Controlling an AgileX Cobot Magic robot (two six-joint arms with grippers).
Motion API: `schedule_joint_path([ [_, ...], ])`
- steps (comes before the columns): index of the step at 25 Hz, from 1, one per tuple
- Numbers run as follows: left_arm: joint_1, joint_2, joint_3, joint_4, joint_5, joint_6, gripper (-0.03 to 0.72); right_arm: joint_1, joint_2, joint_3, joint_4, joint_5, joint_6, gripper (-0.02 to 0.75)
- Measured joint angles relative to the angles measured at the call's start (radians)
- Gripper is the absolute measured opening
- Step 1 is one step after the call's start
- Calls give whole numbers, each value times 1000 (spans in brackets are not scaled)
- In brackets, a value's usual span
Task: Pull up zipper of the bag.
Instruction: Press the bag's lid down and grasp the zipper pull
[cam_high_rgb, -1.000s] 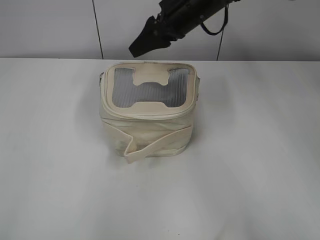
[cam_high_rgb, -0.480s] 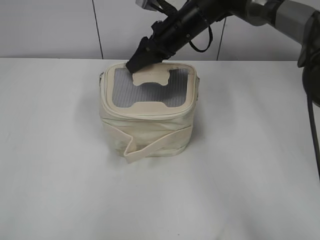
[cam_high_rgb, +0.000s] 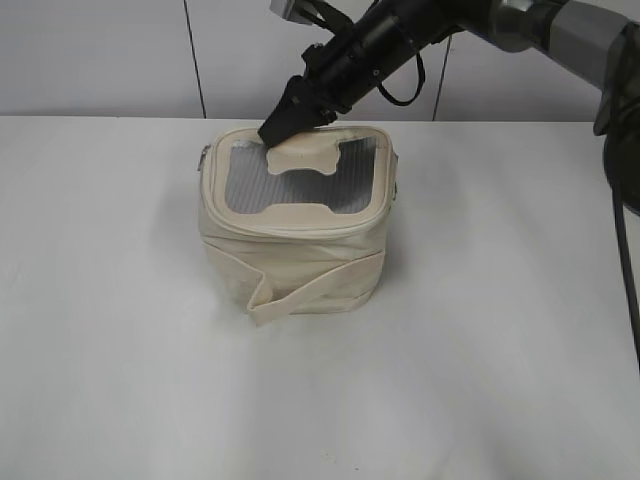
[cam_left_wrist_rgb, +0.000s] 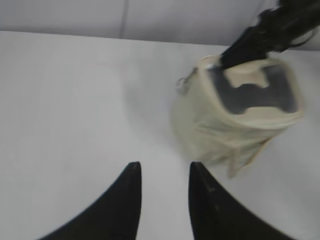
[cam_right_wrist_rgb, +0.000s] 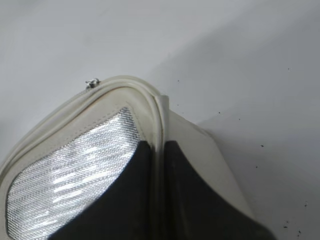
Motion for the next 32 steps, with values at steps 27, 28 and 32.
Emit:
schedule_joint_path([
  [27, 84, 1603, -580, -1014, 46, 1988, 481, -2, 0, -1, -7, 1, 4, 52],
  [28, 72, 1611, -580, -1014, 33, 2010, 479, -2, 0, -1, -7, 1, 5, 52],
  [32, 36, 1626, -580, -1018, 8, 2068, 474, -2, 0, -1, -7, 1, 7, 52],
])
